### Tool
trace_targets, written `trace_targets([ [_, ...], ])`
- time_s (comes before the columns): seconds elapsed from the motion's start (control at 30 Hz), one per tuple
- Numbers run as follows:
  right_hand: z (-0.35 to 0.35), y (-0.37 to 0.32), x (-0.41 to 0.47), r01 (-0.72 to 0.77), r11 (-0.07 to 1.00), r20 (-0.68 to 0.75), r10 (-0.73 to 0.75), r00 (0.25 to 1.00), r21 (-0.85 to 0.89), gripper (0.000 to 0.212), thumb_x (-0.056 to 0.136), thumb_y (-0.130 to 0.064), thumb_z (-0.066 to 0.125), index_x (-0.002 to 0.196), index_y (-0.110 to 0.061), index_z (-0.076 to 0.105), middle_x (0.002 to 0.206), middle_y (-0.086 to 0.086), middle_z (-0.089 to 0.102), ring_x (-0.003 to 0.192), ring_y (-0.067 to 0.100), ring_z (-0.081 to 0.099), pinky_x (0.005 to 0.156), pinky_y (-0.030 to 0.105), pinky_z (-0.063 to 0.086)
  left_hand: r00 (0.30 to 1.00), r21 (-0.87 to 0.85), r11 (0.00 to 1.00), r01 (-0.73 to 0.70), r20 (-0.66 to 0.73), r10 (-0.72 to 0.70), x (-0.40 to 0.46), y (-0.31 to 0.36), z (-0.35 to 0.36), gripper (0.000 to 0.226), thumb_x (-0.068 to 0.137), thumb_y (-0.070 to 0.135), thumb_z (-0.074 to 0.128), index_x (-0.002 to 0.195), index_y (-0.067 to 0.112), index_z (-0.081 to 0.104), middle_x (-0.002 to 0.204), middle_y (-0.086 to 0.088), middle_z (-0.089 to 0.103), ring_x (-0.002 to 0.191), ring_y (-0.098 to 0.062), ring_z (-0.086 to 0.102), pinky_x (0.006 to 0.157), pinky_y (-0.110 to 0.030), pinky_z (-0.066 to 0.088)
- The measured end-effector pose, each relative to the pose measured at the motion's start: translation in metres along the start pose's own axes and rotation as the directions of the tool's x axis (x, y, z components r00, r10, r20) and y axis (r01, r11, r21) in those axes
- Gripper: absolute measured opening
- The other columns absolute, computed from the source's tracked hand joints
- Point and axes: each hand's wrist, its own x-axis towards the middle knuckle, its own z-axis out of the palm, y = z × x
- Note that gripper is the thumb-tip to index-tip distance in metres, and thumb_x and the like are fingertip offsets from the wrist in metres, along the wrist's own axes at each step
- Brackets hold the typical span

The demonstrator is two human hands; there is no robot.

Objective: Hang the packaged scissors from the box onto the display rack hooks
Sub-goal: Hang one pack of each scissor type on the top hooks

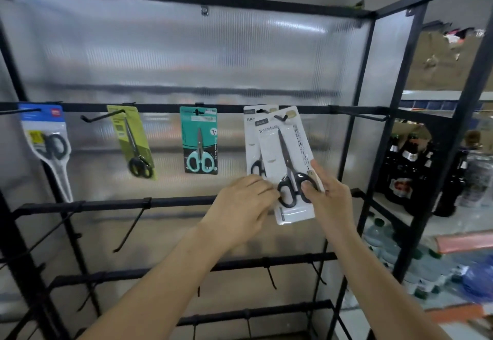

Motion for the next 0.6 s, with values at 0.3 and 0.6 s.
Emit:
trace_targets([
  [0.3,0.046,-0.016,0.083,0.047,0.685,0.258,0.21,0.943,-0.727,0.041,0.086,-0.013,0.053,0.126,-0.008,0.046,0.123,0.016,0.047,0.08,0.023,0.053,0.068,0.033,0.05,0.887,0.102,0.968,0.231,0.387,-0.253,0.007,-0.042,-0.002,0.037,0.095,0.027,0.05,0.131,0.021,0.053,0.127,0.001,0.058,0.118,-0.017,0.049,0.099,-0.036,0.041],
  [0.6,0.079,0.015,0.009,0.287,0.71,0.489,0.093,0.867,-0.643,0.03,0.092,-0.019,0.053,0.12,-0.013,0.059,0.112,0.006,0.062,0.097,0.02,0.057,0.077,0.028,0.042,0.691,0.091,0.862,0.498,0.559,-0.458,-0.075,-0.068,0.016,0.035,0.098,0.032,0.045,0.132,0.026,0.051,0.126,-0.002,0.058,0.113,-0.022,0.053,0.092,-0.035,0.046],
])
